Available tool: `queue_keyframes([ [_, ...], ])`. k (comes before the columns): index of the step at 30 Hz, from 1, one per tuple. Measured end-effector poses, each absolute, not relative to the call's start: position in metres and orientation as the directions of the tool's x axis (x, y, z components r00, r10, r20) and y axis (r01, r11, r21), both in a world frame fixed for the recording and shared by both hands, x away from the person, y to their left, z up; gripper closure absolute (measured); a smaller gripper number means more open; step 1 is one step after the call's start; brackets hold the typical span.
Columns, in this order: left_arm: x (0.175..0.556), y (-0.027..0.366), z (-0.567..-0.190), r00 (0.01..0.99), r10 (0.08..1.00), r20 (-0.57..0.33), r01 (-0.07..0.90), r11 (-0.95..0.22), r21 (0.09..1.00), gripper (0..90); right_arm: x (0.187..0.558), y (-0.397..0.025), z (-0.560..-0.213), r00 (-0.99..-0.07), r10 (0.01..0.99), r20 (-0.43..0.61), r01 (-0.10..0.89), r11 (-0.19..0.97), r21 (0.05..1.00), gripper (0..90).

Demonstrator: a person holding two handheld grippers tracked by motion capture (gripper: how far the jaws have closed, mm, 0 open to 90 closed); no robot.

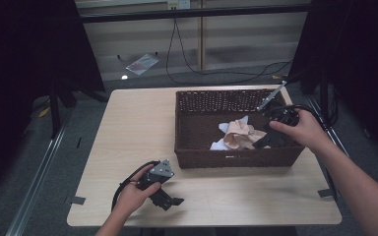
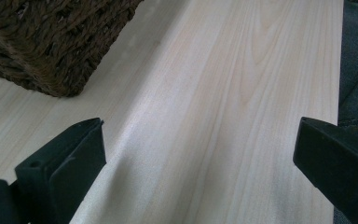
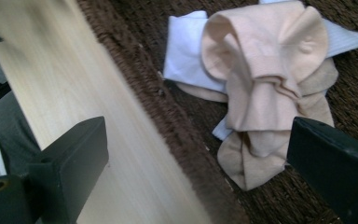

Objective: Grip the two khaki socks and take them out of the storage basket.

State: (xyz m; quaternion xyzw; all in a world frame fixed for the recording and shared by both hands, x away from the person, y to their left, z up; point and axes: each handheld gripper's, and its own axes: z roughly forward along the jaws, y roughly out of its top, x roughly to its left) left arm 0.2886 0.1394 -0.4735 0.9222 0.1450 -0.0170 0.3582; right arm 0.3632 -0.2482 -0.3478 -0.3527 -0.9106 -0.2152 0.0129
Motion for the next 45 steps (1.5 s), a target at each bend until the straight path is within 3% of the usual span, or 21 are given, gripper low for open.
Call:
queue_keyframes([
  [16, 0.289, 0.14, -0.472, 0.959, 0.25, -0.133, 0.275, -0.71, 0.649, 1.9, 0.392, -0.255, -0.378, -0.703, 0.695, 0.15, 0.695, 0.627, 0.353, 5.1],
  [28, 0.289, 0.14, -0.473, 0.961, 0.247, -0.128, 0.269, -0.71, 0.651, 1.9, 0.404, -0.252, -0.402, -0.679, 0.725, 0.115, 0.713, 0.613, 0.339, 19.5],
  [35, 0.29, 0.14, -0.473, 0.961, 0.243, -0.129, 0.268, -0.716, 0.645, 1.9, 0.408, -0.248, -0.409, -0.686, 0.723, 0.085, 0.702, 0.626, 0.339, 40.9],
  [37, 0.289, 0.14, -0.474, 0.961, 0.245, -0.13, 0.269, -0.711, 0.65, 1.9, 0.409, -0.248, -0.41, -0.689, 0.72, 0.083, 0.699, 0.629, 0.339, 43.1],
  [39, 0.29, 0.14, -0.474, 0.959, 0.247, -0.136, 0.274, -0.709, 0.649, 1.9, 0.41, -0.246, -0.412, -0.689, 0.72, 0.088, 0.702, 0.631, 0.329, 54.1],
  [43, 0.29, 0.14, -0.474, 0.96, 0.246, -0.136, 0.274, -0.707, 0.652, 1.9, 0.413, -0.245, -0.415, -0.686, 0.722, 0.091, 0.707, 0.633, 0.315, 68.1],
  [44, 0.29, 0.14, -0.474, 0.96, 0.246, -0.136, 0.274, -0.707, 0.652, 1.9, 0.413, -0.245, -0.415, -0.686, 0.722, 0.091, 0.707, 0.633, 0.315, 68.1],
  [45, 0.289, 0.14, -0.474, 0.96, 0.248, -0.133, 0.274, -0.71, 0.649, 1.9, 0.414, -0.246, -0.416, -0.689, 0.719, 0.09, 0.704, 0.635, 0.319, 74.5],
])
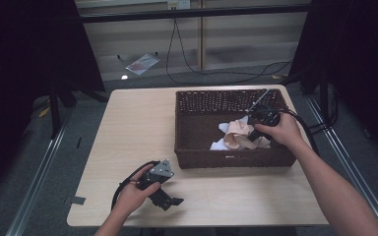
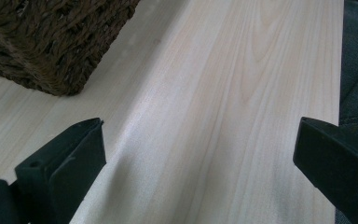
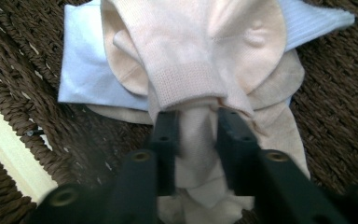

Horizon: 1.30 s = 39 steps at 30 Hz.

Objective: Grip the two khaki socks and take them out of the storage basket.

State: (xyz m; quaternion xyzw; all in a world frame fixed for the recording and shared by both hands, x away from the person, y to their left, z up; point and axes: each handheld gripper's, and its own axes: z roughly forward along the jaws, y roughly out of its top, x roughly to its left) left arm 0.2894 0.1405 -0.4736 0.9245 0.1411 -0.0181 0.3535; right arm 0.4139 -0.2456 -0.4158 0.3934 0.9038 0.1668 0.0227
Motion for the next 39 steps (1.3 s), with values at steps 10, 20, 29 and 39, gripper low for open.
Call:
queue_keyframes([
  [10, 0.29, 0.141, -0.474, 0.96, 0.246, -0.132, 0.271, -0.707, 0.653, 1.9, 0.412, -0.253, -0.409, -0.685, 0.72, 0.109, 0.708, 0.622, 0.334, 85.8],
  [20, 0.29, 0.139, -0.474, 0.96, 0.246, -0.134, 0.272, -0.708, 0.652, 1.9, 0.404, -0.274, -0.39, -0.673, 0.731, 0.112, 0.719, 0.612, 0.33, 86.0],
  [29, 0.29, 0.139, -0.474, 0.96, 0.245, -0.133, 0.271, -0.709, 0.652, 1.9, 0.4, -0.284, -0.376, -0.674, 0.732, 0.103, 0.716, 0.612, 0.337, 86.2],
  [39, 0.289, 0.139, -0.474, 0.961, 0.246, -0.129, 0.269, -0.709, 0.652, 1.9, 0.406, -0.277, -0.386, -0.665, 0.738, 0.114, 0.72, 0.592, 0.361, 86.6],
])
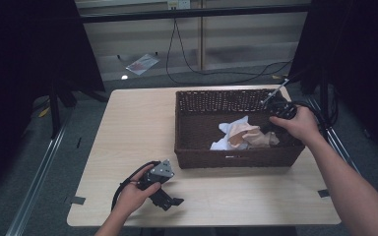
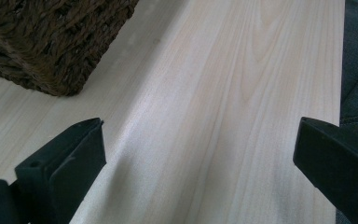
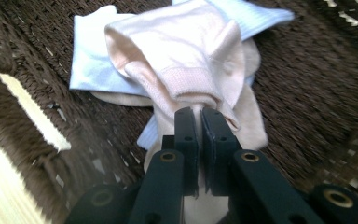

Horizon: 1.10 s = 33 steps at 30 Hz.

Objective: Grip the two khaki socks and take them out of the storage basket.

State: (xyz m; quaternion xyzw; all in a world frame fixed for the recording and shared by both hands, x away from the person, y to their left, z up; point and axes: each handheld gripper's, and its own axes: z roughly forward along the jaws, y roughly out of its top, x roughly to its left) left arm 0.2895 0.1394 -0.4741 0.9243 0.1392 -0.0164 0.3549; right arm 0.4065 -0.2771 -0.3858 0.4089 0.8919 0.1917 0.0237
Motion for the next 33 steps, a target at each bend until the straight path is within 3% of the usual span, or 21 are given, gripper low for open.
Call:
queue_keyframes([
  [12, 0.289, 0.141, -0.473, 0.96, 0.25, -0.126, 0.27, -0.707, 0.654, 1.9, 0.41, -0.262, -0.412, -0.675, 0.729, 0.115, 0.719, 0.614, 0.327, 85.7],
  [15, 0.289, 0.14, -0.473, 0.961, 0.248, -0.124, 0.267, -0.708, 0.654, 1.9, 0.408, -0.263, -0.413, -0.671, 0.735, 0.095, 0.719, 0.614, 0.326, 78.5],
  [20, 0.289, 0.141, -0.473, 0.961, 0.247, -0.124, 0.267, -0.712, 0.65, 1.9, 0.406, -0.266, -0.414, -0.679, 0.727, 0.102, 0.712, 0.62, 0.329, 85.9],
  [33, 0.29, 0.14, -0.472, 0.961, 0.248, -0.122, 0.268, -0.723, 0.637, 1.9, 0.397, -0.287, -0.372, -0.672, 0.731, 0.123, 0.709, 0.586, 0.392, 87.2],
])
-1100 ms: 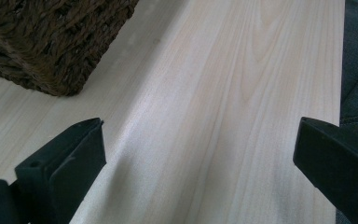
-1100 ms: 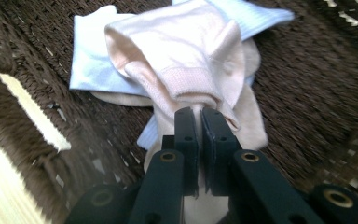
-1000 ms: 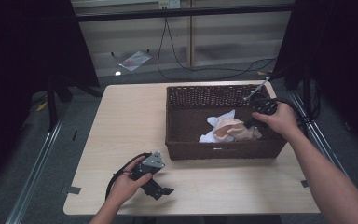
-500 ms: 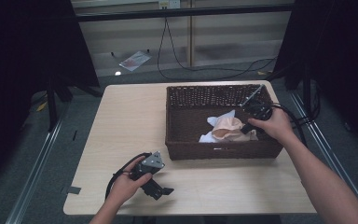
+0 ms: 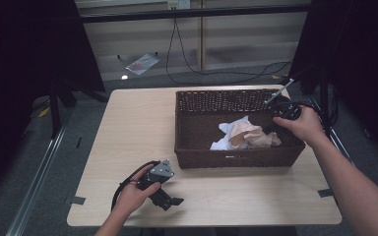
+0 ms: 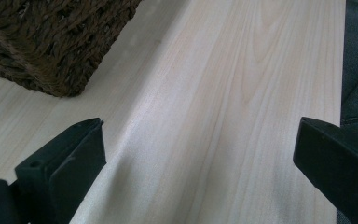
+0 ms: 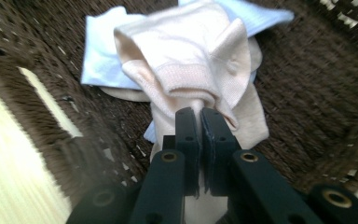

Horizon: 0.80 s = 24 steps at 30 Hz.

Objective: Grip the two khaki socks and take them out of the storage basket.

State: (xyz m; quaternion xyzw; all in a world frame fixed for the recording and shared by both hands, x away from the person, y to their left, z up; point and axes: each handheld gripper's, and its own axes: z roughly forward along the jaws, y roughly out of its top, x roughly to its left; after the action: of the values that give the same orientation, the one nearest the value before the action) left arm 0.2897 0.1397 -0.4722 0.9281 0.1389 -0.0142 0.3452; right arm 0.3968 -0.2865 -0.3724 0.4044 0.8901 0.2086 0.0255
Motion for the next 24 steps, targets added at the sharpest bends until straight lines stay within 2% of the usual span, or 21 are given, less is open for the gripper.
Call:
queue_keyframes([
  [24, 0.29, 0.14, -0.473, 0.96, 0.248, -0.132, 0.272, -0.705, 0.655, 1.9, 0.397, -0.284, -0.315, -0.695, 0.714, 0.088, 0.679, 0.611, 0.406, 87.4],
])
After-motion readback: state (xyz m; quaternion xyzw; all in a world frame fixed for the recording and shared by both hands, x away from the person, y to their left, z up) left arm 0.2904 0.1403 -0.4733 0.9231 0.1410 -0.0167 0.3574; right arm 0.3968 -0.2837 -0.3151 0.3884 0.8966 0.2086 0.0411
